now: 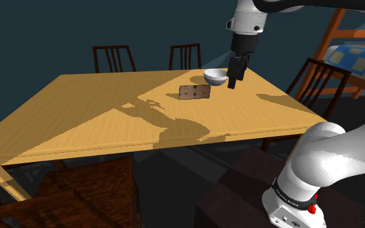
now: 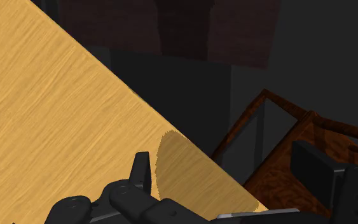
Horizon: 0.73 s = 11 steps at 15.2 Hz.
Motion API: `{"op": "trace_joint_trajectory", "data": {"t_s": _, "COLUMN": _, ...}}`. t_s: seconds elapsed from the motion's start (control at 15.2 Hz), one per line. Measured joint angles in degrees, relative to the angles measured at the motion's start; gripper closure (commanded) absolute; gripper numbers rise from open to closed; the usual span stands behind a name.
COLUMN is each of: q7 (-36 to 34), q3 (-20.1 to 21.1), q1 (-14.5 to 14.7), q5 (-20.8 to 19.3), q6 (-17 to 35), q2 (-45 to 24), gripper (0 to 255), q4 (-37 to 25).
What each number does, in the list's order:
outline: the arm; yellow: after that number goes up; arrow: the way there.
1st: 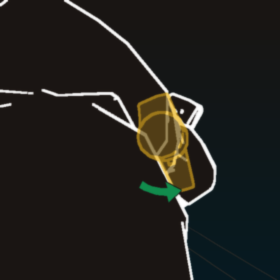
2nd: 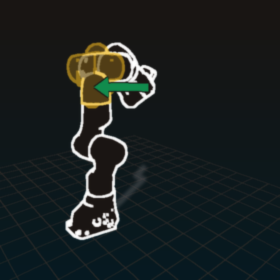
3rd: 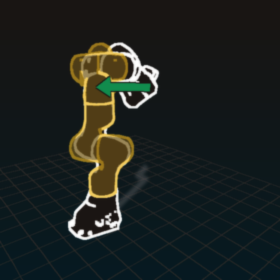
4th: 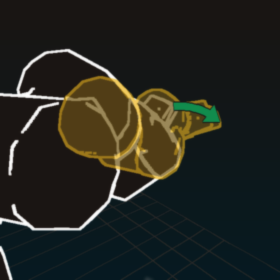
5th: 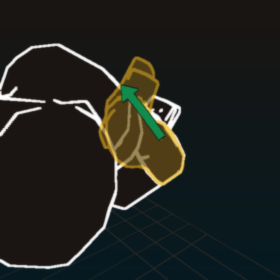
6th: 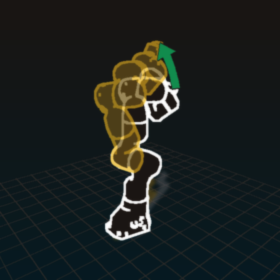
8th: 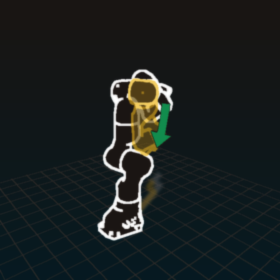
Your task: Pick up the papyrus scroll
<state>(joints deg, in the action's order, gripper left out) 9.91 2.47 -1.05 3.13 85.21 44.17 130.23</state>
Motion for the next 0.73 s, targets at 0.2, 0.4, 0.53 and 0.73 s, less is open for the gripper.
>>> {"op": "trace_joint_trajectory", "data": {"t_s": 0.2, "q7": 2.1, "q3": -1.0, "q1": 0.1, "q5": -0.7, "q6": 1.8, "q2": -1.7, "gripper": 0, "q4": 0.0}}
{"op": "trace_joint_trajectory", "data": {"t_s": 0.4, "q7": 7.0, "q3": -3.4, "q1": 0.4, "q5": -2.1, "q6": 5.6, "q2": -5.8, "gripper": 0, "q4": -0.6}}
{"op": "trace_joint_trajectory", "data": {"t_s": 0.53, "q7": 11.0, "q3": -5.5, "q1": 0.5, "q5": -3.1, "q6": 8.5, "q2": -8.9, "gripper": 0, "q4": -1.0}}
{"op": "trace_joint_trajectory", "data": {"t_s": 0.73, "q7": 16.1, "q3": -7.7, "q1": 1.0, "q5": -3.8, "q6": 12.7, "q2": -14.2, "gripper": 0, "q4": -2.6}}
